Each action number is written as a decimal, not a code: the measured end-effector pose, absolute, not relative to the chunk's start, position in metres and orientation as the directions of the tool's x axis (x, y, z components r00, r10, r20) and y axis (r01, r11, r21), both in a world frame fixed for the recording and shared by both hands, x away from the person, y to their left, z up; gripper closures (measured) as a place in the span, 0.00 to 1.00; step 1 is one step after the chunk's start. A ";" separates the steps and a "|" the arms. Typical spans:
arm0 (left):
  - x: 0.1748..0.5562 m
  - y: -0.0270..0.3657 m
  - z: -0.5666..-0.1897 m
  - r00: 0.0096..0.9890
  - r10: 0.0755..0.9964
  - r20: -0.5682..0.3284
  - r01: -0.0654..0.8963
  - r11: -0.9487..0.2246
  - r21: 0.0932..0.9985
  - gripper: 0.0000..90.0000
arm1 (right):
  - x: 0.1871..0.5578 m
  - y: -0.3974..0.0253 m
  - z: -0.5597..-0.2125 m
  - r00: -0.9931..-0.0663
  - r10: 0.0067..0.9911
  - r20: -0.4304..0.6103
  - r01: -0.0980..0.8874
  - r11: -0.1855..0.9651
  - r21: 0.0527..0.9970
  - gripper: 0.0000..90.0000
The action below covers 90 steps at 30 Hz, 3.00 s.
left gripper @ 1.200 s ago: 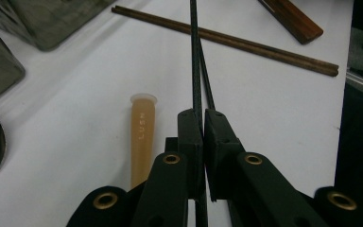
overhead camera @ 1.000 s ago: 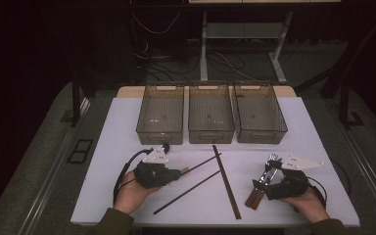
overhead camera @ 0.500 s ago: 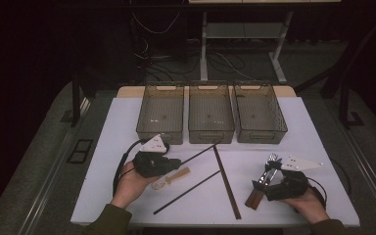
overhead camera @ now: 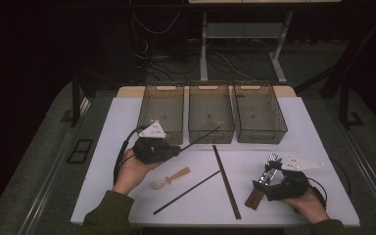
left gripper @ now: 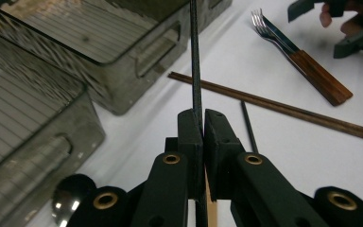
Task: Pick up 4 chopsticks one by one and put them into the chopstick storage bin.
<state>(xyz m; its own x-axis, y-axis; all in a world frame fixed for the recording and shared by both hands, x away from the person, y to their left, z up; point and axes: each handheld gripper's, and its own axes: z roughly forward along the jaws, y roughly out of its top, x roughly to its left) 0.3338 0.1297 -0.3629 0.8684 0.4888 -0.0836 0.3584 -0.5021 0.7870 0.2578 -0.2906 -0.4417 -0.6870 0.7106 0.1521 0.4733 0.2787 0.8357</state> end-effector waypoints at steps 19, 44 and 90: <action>0.384 0.125 -0.330 0.827 0.560 -0.056 0.390 -0.498 0.774 0.95 | 0.256 -0.291 -0.441 -0.684 0.713 0.153 0.473 0.273 0.838 0.01; 0.452 0.164 -0.330 0.623 0.778 -0.076 0.546 -0.364 0.755 0.95 | 0.255 -0.291 -0.440 -0.682 0.714 0.158 0.472 0.264 0.841 0.01; 0.468 0.166 -0.372 0.558 0.829 -0.043 0.586 -0.357 0.727 0.63 | 0.255 -0.292 -0.440 -0.688 0.709 0.155 0.464 0.266 0.845 0.01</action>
